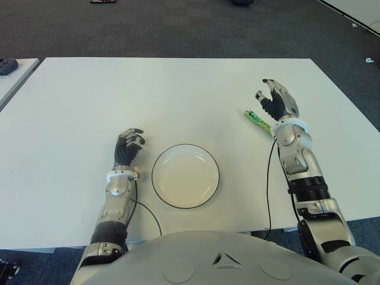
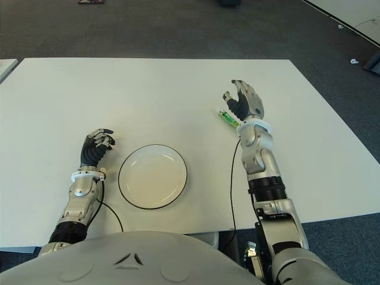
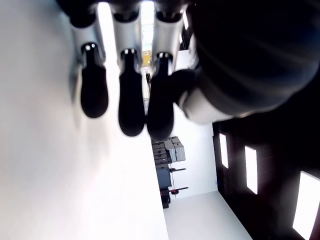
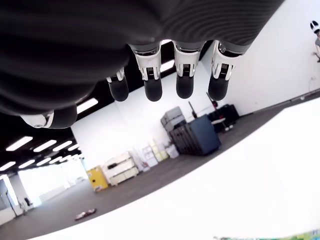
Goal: Put the toothpaste on the table into the plate.
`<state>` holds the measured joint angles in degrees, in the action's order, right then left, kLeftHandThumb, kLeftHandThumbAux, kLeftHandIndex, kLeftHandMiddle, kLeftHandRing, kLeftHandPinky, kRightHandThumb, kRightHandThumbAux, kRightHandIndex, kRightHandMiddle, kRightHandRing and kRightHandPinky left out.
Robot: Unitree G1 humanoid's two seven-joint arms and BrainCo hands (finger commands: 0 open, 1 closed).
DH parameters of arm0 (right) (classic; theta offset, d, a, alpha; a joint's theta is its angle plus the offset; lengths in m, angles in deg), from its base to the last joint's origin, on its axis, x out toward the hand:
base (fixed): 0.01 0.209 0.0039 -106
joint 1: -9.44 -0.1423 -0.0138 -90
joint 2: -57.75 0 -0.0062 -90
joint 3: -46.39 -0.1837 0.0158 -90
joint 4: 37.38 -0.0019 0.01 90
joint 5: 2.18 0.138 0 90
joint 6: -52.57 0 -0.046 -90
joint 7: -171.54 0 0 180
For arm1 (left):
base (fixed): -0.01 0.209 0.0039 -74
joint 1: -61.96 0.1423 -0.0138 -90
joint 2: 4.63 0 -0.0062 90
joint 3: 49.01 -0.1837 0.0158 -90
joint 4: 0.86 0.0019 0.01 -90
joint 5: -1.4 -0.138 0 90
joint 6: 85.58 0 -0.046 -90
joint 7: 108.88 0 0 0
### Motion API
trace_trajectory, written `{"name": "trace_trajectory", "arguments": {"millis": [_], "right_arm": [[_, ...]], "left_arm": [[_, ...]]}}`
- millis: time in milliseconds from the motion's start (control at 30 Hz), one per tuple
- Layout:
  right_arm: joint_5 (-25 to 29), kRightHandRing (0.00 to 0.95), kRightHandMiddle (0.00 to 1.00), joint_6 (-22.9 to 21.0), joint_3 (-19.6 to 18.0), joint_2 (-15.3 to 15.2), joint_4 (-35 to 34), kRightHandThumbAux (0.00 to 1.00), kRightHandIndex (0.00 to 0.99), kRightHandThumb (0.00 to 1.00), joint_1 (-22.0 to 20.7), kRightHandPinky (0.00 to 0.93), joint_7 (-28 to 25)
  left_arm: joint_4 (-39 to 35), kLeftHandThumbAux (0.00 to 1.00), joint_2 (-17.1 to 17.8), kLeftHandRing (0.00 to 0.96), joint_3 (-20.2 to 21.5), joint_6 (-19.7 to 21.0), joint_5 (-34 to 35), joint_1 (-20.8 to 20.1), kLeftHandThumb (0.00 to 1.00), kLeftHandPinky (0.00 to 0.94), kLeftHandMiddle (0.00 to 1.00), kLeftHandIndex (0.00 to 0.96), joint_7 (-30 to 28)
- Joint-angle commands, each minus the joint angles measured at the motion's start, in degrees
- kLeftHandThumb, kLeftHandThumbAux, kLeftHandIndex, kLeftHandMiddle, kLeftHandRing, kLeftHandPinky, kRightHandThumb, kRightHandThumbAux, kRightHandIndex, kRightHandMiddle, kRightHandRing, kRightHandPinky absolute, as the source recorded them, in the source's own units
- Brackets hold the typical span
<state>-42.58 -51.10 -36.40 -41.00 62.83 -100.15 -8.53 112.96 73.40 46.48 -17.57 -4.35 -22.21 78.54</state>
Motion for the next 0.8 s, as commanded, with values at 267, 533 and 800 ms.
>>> {"name": "trace_trajectory", "arguments": {"millis": [267,533,800], "right_arm": [[-0.1,0.0,0.0,0.2,3.7,-2.7,13.3,0.168,0.0,0.623,-8.4,0.0,-2.5],[-0.6,0.0,0.0,1.6,7.2,-3.4,23.9,0.168,0.0,0.574,-14.2,0.0,-2.3],[-0.9,0.0,0.0,2.6,10.9,-3.3,32.3,0.168,0.0,0.541,-18.7,0.0,-1.9]], "left_arm": [[-0.1,0.72,0.0,0.614,-0.1,1.9,-0.1,0.6,0.706,0.588,0.607,0.433,0.4],[-0.2,0.72,0.1,0.62,0.1,2.2,-0.1,0.8,0.707,0.604,0.611,0.434,0.5],[0.1,0.72,0.2,0.628,0.4,1.7,0.3,0.9,0.706,0.603,0.616,0.433,0.1]]}}
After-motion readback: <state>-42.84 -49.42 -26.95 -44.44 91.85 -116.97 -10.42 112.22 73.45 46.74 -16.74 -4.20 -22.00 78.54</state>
